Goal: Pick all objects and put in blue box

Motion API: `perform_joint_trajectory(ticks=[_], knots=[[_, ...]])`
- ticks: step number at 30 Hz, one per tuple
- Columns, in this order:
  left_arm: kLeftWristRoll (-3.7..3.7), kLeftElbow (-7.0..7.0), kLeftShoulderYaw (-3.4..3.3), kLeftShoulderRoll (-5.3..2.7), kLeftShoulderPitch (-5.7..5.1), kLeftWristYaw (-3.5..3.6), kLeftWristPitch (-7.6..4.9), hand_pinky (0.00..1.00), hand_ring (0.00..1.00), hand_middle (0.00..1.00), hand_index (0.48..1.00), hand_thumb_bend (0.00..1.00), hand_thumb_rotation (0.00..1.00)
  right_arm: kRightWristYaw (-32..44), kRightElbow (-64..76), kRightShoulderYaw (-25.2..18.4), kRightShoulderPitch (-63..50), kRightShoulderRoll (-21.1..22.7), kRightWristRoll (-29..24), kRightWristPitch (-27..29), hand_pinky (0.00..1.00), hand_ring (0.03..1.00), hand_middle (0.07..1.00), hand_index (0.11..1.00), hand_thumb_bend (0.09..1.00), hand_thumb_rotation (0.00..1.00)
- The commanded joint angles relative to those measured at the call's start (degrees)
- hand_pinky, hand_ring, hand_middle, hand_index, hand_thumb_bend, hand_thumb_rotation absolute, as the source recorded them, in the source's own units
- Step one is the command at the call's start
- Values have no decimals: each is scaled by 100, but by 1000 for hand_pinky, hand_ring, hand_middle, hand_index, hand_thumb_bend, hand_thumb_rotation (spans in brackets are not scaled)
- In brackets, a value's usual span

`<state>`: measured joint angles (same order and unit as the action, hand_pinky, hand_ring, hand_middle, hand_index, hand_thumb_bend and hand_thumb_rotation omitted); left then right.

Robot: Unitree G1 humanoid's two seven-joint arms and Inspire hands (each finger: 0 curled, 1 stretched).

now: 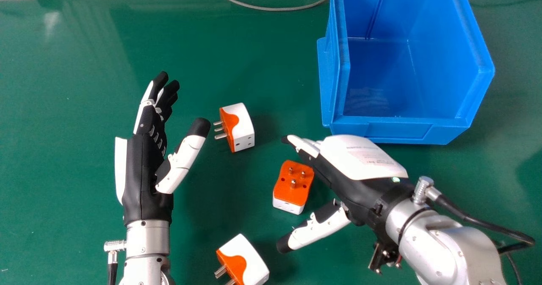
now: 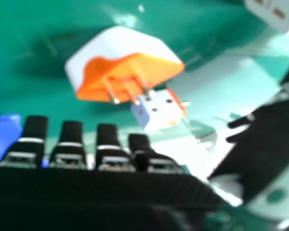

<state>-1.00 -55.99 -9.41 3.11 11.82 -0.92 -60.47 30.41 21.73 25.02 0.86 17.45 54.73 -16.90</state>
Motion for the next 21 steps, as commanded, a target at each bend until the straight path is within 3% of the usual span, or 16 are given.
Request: perform_joint_trajectory(ticks=[1,6,10,14,17,21], knots=[[39,52,13,-11,15,-26,-71,950,904,888,896,884,597,-90,9,46,172,-63,144,-18,863,916,921,934,839,377],[6,72,27,2,7,12,-52,947,904,888,898,882,598,-167,-268,191,353,-197,318,-71,838,891,898,907,877,269],[56,69,26,16,0,-35,-61,947,904,888,899,881,598,-390,-503,329,437,-298,494,-74,820,876,886,894,902,191],[16,72,20,23,4,10,-59,941,902,888,898,880,598,-602,-679,450,468,-406,625,-81,797,856,872,878,922,109],[32,79,21,39,8,12,-55,941,903,889,898,876,595,-693,-795,546,486,-471,684,-99,778,843,862,868,932,56],[84,70,16,56,24,-41,-70,943,905,891,900,874,597,-734,-934,623,501,-516,682,-55,766,834,854,860,935,28]])
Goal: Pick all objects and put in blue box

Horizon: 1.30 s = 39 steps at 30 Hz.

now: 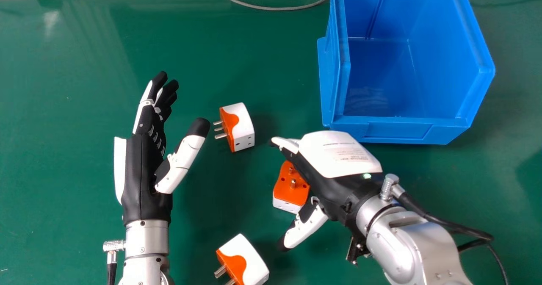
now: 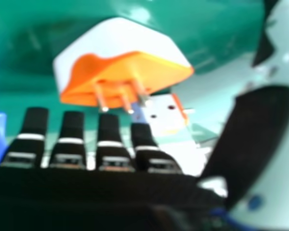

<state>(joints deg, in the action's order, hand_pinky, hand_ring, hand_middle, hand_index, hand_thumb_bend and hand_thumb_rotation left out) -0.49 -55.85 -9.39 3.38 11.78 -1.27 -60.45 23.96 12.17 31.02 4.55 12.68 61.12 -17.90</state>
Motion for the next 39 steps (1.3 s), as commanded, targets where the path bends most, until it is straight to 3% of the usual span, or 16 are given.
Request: perform_joint_trajectory(ticks=[1,3,7,13,16,20,27,33,39], knots=[[51,50,17,33,34,-20,-81,942,904,890,900,873,598,-136,-14,46,129,-40,40,72,761,830,850,857,934,22],[75,34,24,41,51,-33,-85,940,902,889,899,869,599,-248,-102,82,138,-41,35,120,745,819,841,848,892,14],[36,40,20,14,67,-7,-41,942,902,889,899,869,601,-462,-309,127,195,-60,17,210,730,807,834,838,827,7],[85,9,22,27,106,-47,-87,942,902,888,900,871,604,-554,-646,188,352,-79,-10,250,710,799,827,825,712,1],[62,15,25,25,115,-17,-79,944,904,888,901,871,607,-535,-785,174,430,-129,-63,228,702,800,826,821,746,0],[-23,21,14,7,129,66,-66,948,905,889,903,868,603,-628,-988,136,509,-164,-227,286,708,805,827,820,772,0],[41,-9,18,41,163,12,-84,946,907,890,907,865,604,-604,-1214,163,651,-196,-372,224,695,817,833,822,780,0],[-17,5,20,34,182,74,-68,950,909,892,908,866,605,-733,-1342,153,672,-265,-472,187,648,808,832,824,762,0],[-74,19,0,27,188,151,-41,951,909,891,907,863,595,-944,-1450,135,652,-305,-604,208,526,678,773,814,689,0]])
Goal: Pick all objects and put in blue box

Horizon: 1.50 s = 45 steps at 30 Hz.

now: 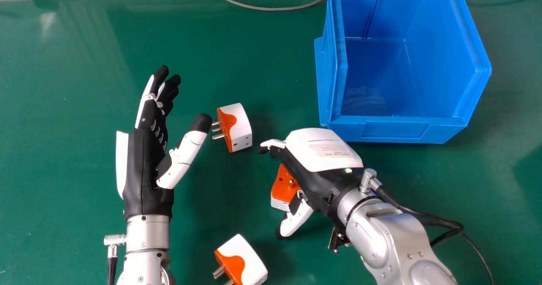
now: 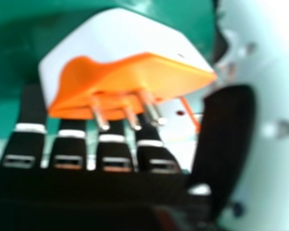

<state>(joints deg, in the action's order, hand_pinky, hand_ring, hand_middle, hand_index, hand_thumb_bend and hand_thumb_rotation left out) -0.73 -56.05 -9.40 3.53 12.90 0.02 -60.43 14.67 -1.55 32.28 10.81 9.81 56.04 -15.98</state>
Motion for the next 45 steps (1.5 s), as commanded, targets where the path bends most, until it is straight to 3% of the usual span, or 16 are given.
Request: perform_joint_trajectory(ticks=[1,9,20,23,28,32,36,38,43,45], knots=[[-47,37,-2,17,78,26,-45,951,909,891,906,865,594,-65,-115,13,29,-18,-106,33,501,653,768,811,668,0],[-60,54,-8,6,48,46,-84,954,909,889,904,868,591,-226,-258,45,9,-95,-177,-109,405,559,713,767,531,0],[-12,39,-1,21,6,11,-123,955,909,890,903,865,591,-41,-243,270,37,-142,7,-589,348,496,611,709,502,0],[-64,38,-1,7,6,55,-103,955,910,891,904,863,592,78,-230,303,69,-136,36,-731,339,485,600,697,499,0],[-51,14,-13,6,17,46,-97,958,911,893,906,862,593,-24,-246,283,51,-104,-44,-631,328,471,586,672,495,0],[-92,31,-23,-1,13,85,-80,957,911,894,906,864,593,-159,-264,225,50,-113,-177,-466,321,465,579,657,492,0],[-71,57,-33,-6,4,69,-70,961,912,894,908,865,593,-452,-238,205,3,-121,-260,-334,309,451,562,613,490,0],[7,61,-30,10,-6,3,-80,961,912,894,908,865,593,-661,-251,195,-24,-113,-284,-222,309,451,562,613,490,0],[-26,68,-23,3,-21,23,-96,955,910,893,907,866,599,-976,-260,182,-83,-79,-283,-30,300,442,555,578,488,0],[-1,69,-18,16,-28,6,-95,954,910,893,908,866,600,-1032,-249,163,-107,-83,-310,14,297,439,551,572,488,0]])
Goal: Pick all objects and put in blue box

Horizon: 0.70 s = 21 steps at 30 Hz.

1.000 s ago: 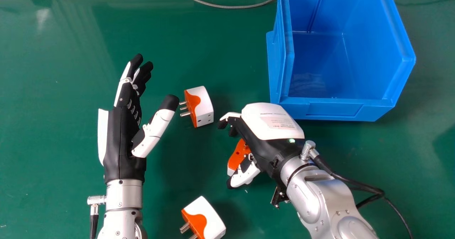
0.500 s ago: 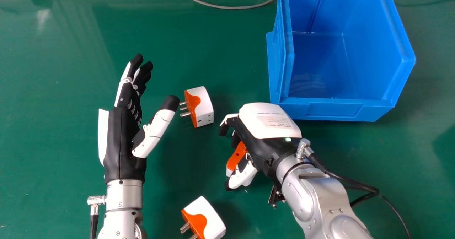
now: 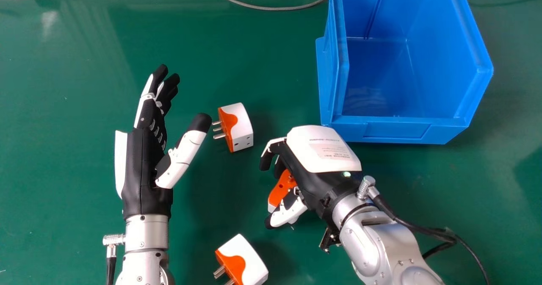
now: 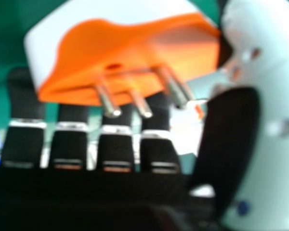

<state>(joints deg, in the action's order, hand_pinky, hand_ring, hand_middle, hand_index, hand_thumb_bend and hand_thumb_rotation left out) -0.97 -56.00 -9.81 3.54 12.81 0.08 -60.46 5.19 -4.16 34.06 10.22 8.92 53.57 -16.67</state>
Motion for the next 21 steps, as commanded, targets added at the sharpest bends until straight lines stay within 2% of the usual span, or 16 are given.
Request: perform_joint_trajectory(ticks=[1,3,6,8,12,15,21], knots=[[38,64,26,23,-23,-8,-95,954,910,893,908,866,600,-104,17,-17,-53,12,-69,103,297,439,551,572,488,0],[36,66,26,26,-27,-6,-101,953,910,893,908,866,601,-140,35,-21,-67,16,-87,131,294,435,547,569,487,0],[-22,73,18,4,-27,46,-107,950,910,893,908,862,602,-146,109,-33,-88,41,-134,183,290,431,542,562,487,0],[-23,76,18,3,-27,49,-105,950,910,892,907,860,600,-149,173,-47,-107,45,-173,204,289,429,539,559,487,0],[5,93,14,4,-38,18,-86,950,911,891,907,860,600,-451,306,-151,-223,45,-302,415,286,425,537,553,487,0],[12,109,17,-1,-45,9,-68,950,911,891,906,862,600,-972,244,-271,-306,53,-424,790,283,422,535,545,487,0],[82,94,29,5,-44,-66,-102,949,910,891,906,866,603,-1953,41,-500,-420,32,-665,1535,282,427,541,527,487,0]])
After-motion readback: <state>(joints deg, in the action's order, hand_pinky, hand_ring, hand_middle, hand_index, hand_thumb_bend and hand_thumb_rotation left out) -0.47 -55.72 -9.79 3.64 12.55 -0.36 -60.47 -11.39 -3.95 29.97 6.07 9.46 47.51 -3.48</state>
